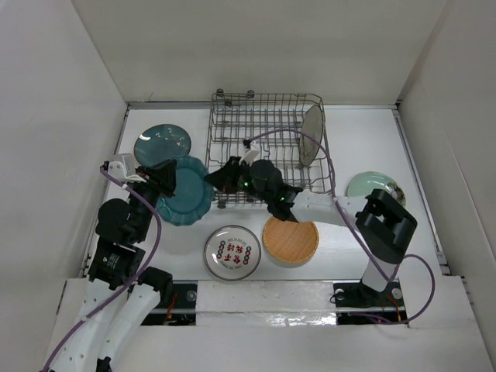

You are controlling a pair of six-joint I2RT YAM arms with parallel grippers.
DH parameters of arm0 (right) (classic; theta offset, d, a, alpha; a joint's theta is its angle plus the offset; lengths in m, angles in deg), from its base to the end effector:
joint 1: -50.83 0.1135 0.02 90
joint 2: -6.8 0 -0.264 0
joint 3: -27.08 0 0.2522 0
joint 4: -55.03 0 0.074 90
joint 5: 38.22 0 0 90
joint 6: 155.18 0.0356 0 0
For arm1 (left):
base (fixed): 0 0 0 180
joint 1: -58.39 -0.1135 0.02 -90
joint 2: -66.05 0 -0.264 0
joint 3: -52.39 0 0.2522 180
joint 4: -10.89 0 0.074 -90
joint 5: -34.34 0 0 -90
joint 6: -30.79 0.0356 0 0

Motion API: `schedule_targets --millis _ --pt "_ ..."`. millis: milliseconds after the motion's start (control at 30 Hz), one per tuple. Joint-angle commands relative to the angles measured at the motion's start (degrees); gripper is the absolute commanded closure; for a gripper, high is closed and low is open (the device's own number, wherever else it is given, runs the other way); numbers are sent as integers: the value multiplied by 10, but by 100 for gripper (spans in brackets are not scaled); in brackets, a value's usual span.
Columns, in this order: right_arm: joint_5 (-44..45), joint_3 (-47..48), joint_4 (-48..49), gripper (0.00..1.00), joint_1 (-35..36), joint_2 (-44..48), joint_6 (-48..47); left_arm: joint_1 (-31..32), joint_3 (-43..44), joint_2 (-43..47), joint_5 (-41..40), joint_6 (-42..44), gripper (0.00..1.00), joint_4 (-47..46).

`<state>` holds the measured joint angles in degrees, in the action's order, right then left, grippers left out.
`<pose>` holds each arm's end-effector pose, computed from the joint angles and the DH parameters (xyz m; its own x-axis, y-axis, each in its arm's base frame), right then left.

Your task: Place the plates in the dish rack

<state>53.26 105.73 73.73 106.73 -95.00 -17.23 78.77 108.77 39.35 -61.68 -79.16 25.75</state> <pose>0.2335 0.3432 0.2643 -0.6331 0.3890 -0.6692 -0.5125 0.4374 0.7390 0.1035 -0.0345 0.3850 0.1396 -0.4139 -0.8996 0.3180 0.8791 -0.3551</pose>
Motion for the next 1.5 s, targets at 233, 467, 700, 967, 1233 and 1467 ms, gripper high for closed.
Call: schedule_targets --millis 233,467,700,967,1233,1467 --pt "85 -29 108 100 -146 181 -49 -2 -4 10 -1 6 85 -27" --pt "186 -6 11 100 -238 235 -199 -2 -4 14 0 5 85 -28" --pt "251 88 -86 100 -277 189 -344 -2 -5 12 -1 6 85 -28" --pt "294 168 -138 100 -285 118 -462 -2 -6 9 -2 6 85 -28" --pt "357 191 -142 100 -273 81 -537 -2 -5 6 -2 6 85 -27" --pt "375 197 -148 100 -273 72 -563 -2 -5 7 -2 6 85 -27"
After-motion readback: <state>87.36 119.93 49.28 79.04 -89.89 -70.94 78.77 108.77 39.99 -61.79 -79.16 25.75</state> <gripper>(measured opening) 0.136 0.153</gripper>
